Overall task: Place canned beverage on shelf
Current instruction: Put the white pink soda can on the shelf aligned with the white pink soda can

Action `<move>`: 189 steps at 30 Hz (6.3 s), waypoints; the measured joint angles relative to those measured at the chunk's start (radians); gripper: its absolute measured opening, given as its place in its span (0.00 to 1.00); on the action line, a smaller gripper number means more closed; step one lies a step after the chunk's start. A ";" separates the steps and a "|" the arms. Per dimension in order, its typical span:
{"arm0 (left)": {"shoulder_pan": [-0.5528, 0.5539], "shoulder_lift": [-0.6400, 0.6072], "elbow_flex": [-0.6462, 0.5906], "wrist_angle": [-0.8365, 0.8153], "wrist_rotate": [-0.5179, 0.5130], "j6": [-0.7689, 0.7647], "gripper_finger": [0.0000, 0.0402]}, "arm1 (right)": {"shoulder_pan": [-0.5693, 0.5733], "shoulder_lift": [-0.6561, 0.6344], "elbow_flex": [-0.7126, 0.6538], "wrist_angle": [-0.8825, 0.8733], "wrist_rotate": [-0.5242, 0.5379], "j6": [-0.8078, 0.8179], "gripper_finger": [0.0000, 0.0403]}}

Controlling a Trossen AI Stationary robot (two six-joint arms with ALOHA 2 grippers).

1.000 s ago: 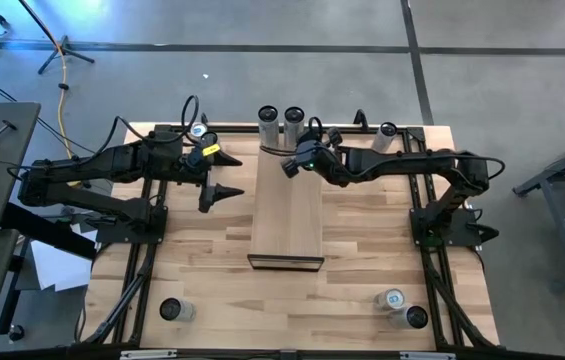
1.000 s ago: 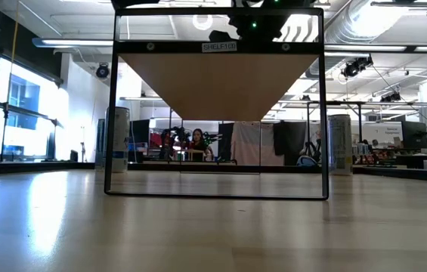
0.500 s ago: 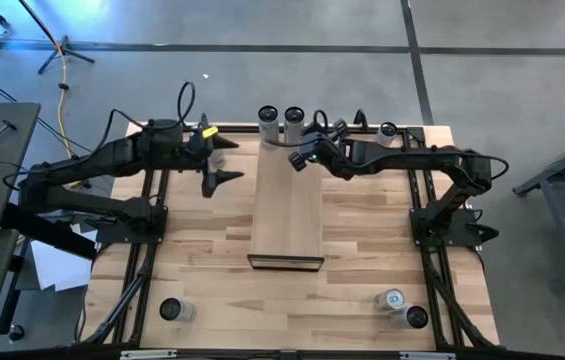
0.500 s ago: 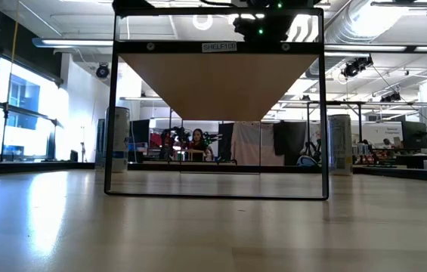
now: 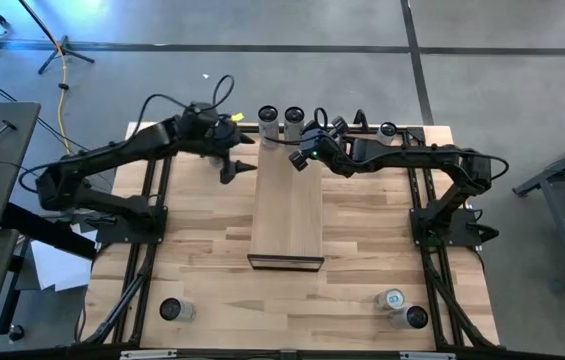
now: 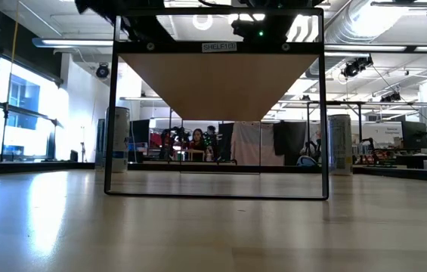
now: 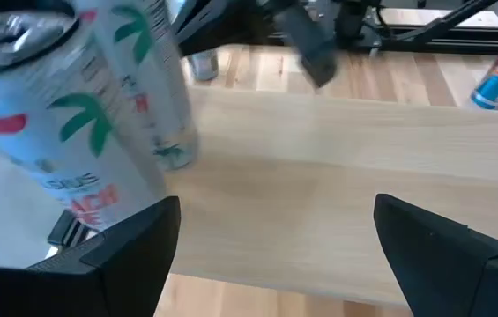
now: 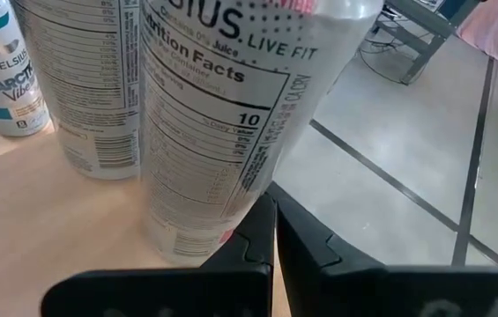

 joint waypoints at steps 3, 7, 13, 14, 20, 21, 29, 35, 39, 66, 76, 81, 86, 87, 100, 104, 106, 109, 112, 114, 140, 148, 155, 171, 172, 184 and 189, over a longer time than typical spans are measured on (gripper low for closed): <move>0.067 0.022 0.000 0.030 0.070 -0.009 0.86 | 0.000 0.000 0.000 0.000 -0.001 0.000 0.00; 0.146 0.024 -0.001 0.080 0.146 -0.021 0.86 | 0.000 0.000 0.000 0.000 -0.025 0.000 0.00; 0.210 0.024 -0.118 0.299 0.275 -0.137 0.86 | 0.001 0.000 0.000 0.000 -0.042 0.000 0.00; 0.212 0.024 -0.147 0.346 0.301 -0.162 0.86 | 0.001 0.000 0.000 0.000 -0.040 0.004 0.00; 0.211 0.025 -0.268 0.616 0.308 -0.256 0.86 | 0.001 0.000 0.000 0.003 -0.041 0.008 0.00; 0.211 0.024 -0.280 0.656 0.304 -0.263 0.86 | 0.001 0.000 0.000 0.003 -0.041 0.008 0.00; 0.211 0.080 -0.300 0.736 0.281 -0.276 0.86 | 0.001 0.000 0.000 0.011 -0.043 0.009 0.00; 0.211 0.124 -0.301 0.765 0.278 -0.305 0.86 | 0.001 0.000 0.000 0.015 -0.043 0.011 0.00; 0.210 0.123 -0.301 0.775 0.278 -0.303 0.86 | 0.001 0.000 0.000 0.020 -0.044 0.011 0.00; 0.229 0.122 -0.301 0.775 0.312 -0.319 0.86 | 0.001 0.000 0.000 0.050 -0.087 -0.052 0.00; 0.262 0.121 -0.300 0.773 0.318 -0.329 0.86 | 0.000 0.000 0.000 0.013 -0.063 -0.095 0.00; 0.297 0.077 -0.300 0.745 0.319 -0.322 0.86 | -0.010 -0.029 0.000 -0.042 -0.060 -0.097 0.00; 0.338 -0.004 -0.300 0.711 0.318 -0.327 0.86 | -0.042 -0.097 0.000 -0.130 -0.080 -0.097 0.00; 0.344 -0.018 -0.299 0.707 0.318 -0.327 0.86 | -0.049 -0.111 0.000 -0.134 -0.085 -0.097 0.00; 0.341 -0.168 -0.299 0.702 0.395 -0.499 0.86 | -0.159 -0.360 0.013 -0.004 -0.362 -0.175 0.00; 0.323 -0.230 -0.299 0.709 0.400 -0.522 0.86 | -0.179 -0.384 0.114 -0.021 -0.457 -0.144 0.00; 0.314 -0.261 -0.299 0.711 0.400 -0.531 0.86 | -0.203 -0.363 0.179 -0.055 -0.554 -0.117 0.01; 0.304 -0.294 -0.299 0.710 0.396 -0.561 0.86 | -0.234 -0.312 0.263 -0.135 -0.660 -0.105 0.09; 0.299 -0.318 -0.299 0.710 0.396 -0.591 0.86 | -0.264 -0.257 0.313 -0.217 -0.756 -0.104 0.23; 0.298 -0.329 -0.299 0.706 0.396 -0.609 0.86 | -0.271 -0.229 0.315 -0.257 -0.782 -0.121 0.34; 0.299 -0.350 -0.299 0.702 0.391 -0.746 0.86 | -0.035 -0.272 -0.308 0.365 -0.338 -0.099 0.77; 0.299 -0.350 -0.300 0.702 0.391 -0.764 0.86 | -0.021 -0.199 -0.280 0.461 -0.283 -0.077 0.77; 0.299 -0.350 -0.300 0.703 0.397 -0.787 0.86 | -0.010 -0.141 -0.280 0.600 -0.230 -0.070 0.77; 0.299 -0.350 -0.300 0.704 0.411 -0.792 0.86 | -0.018 -0.126 -0.280 0.672 -0.205 -0.124 0.77; 0.299 -0.350 -0.300 0.704 0.411 -0.795 0.86 | -0.021 -0.126 -0.280 0.672 -0.202 -0.131 0.77; 0.299 -0.350 -0.300 0.704 0.411 -0.819 0.86 | -0.039 -0.124 -0.280 0.699 -0.246 -0.123 0.77; 0.299 -0.350 -0.300 0.705 0.411 -0.834 0.86 | -0.041 -0.097 -0.280 0.732 -0.242 -0.152 0.77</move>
